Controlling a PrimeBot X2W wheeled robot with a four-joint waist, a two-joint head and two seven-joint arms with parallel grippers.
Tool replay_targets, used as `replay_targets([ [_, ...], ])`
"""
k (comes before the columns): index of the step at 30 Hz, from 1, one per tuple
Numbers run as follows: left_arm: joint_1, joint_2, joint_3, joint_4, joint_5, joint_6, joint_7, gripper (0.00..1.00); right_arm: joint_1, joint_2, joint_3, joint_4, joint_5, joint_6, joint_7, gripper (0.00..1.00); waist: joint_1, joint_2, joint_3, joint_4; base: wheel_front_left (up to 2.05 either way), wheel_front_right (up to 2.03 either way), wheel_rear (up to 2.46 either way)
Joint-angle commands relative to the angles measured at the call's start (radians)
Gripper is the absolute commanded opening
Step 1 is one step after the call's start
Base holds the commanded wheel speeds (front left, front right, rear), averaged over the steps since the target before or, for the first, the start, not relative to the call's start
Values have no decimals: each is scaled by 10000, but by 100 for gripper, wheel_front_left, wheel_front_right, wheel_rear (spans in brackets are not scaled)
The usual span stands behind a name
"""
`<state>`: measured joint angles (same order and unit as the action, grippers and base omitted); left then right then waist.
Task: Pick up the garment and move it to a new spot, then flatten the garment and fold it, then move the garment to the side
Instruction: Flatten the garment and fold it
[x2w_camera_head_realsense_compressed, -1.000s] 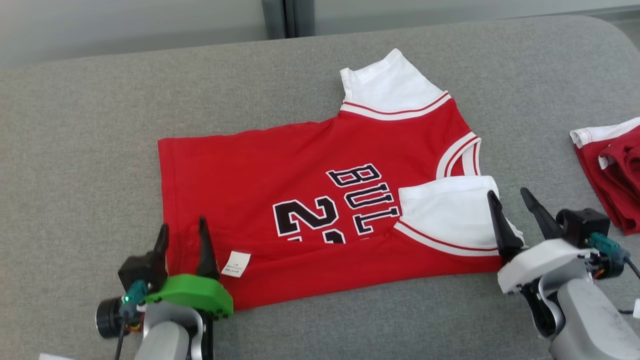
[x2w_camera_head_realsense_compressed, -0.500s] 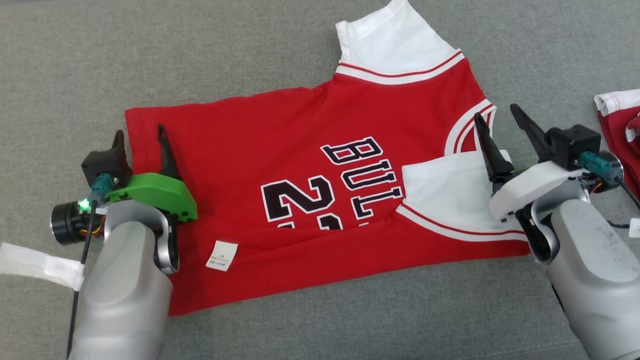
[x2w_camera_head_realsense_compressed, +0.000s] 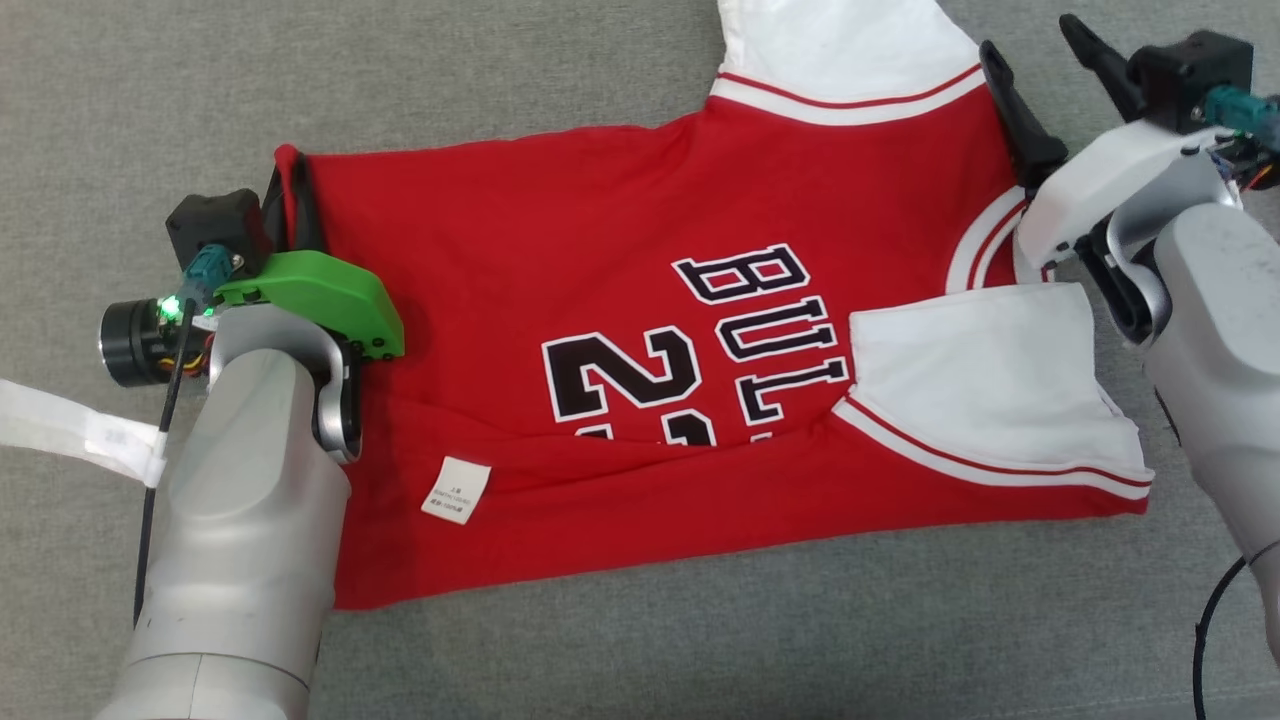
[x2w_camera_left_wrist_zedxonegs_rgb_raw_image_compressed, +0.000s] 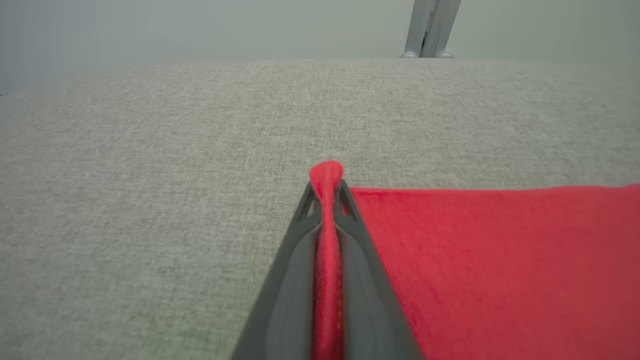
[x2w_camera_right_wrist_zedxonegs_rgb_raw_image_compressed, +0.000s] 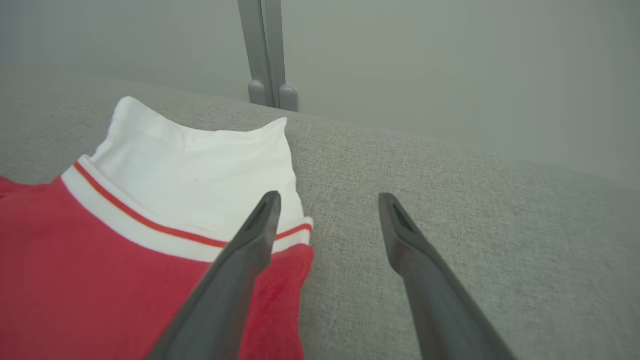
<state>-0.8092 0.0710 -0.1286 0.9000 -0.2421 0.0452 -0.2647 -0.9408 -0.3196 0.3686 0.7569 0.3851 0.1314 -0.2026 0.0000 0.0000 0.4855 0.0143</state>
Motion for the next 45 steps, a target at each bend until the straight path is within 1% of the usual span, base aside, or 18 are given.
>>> replay_targets([
  [1, -205, -12, -33, -162, 72, -68, 12, 0, -364, -143, 191, 177, 108, -17, 165, 100, 0, 0, 259, 404, 0, 0, 0],
  [8, -278, -162, -548, -1016, 88, -258, 10, 0, -1812, -458, 884, 1133, 797, -17, 1091, 100, 0, 0, 519, 1265, 0, 0, 0],
  [11, -210, -177, -1094, -1421, -348, -339, 9, 0, -2290, -498, 1044, 1557, 1236, -17, 1379, 100, 0, 0, 629, 1626, 0, 0, 0],
  [14, -124, -182, -1771, -1805, -855, -196, 10, 0, -2672, -621, 1167, 2026, 1413, -17, 1487, 100, 0, 0, 714, 1929, 0, 0, 0],
  [17, -62, -181, -2436, -2072, -1316, 17, 10, 0, -3006, -583, 1201, 2566, 1556, -17, 1554, 100, 0, 0, 788, 2146, 0, 0, 0],
  [22, -93, -184, -3163, -2331, -1868, 354, 10, 0, -3226, -511, 1376, 3066, 1896, -17, 1592, 100, 0, 0, 832, 2354, 0, 0, 0],
  [23, -114, -186, -3283, -2366, -1965, 401, 10, 0, -3282, -532, 1333, 3171, 2005, -17, 1535, 69, 0, 0, 839, 2386, 0, 0, 0],
  [24, -128, -184, -3374, -2394, -2043, 455, 10, 0, -3313, -557, 1293, 3295, 2063, -17, 1511, 47, 0, 0, 846, 2407, 0, 0, 0],
  [25, -146, -183, -3460, -2422, -2128, 506, 10, 0, -3325, -554, 1349, 3405, 2069, -17, 1499, 16, 0, 0, 857, 2426, 0, 0, 0],
  [26, -164, -185, -3519, -2445, -2189, 549, 10, 0, -3343, -562, 1392, 3497, 2076, -17, 1466, 0, 0, 0, 865, 2437, 0, 0, 0],
  [29, -239, -183, -3667, -2489, -2295, 650, 10, 0, -3478, -690, 1411, 3820, 1995, -17, 1127, 0, 0, 0, 889, 2444, 0, 0, 0],
  [32, -239, -185, -3637, -2572, -2323, 715, 10, 0, -3680, -670, 1352, 3935, 1954, -17, 397, 0, 0, 0, 865, 2386, 0, 0, 0],
  [34, -177, -184, -3542, -2692, -2231, 766, 10, 0, -3755, -627, 1304, 3917, 1976, -17, -69, 0, 0, 0, 811, 2303, 0, 0, 0],
  [37, -50, -176, -3284, -2863, -2030, 776, 10, 0, -3793, -573, 1228, 3621, 2071, -17, -480, 0, 0, 0, 657, 2131, 0, 0, 0],
  [40, 165, -174, -2879, -2985, -1742, 723, 10, 0, -3545, -573, 1142, 3076, 2126, -17, -626, 0, 0, 0, 396, 1872, 0, 0, 0],
  [42, 297, -175, -2574, -3095, -1493, 698, 10, 0, -3357, -713, 886, 2288, 2036, -17, -627, 0, 0, 0, 227, 1676, 0, 0, 0],
  [45, 623, -159, -2122, -3244, -1231, 612, 10, 0, -2642, -776, 354, 1115, 1858, -17, -626, 0, 0, 0, -65, 1395, 0, 0, 0],
])
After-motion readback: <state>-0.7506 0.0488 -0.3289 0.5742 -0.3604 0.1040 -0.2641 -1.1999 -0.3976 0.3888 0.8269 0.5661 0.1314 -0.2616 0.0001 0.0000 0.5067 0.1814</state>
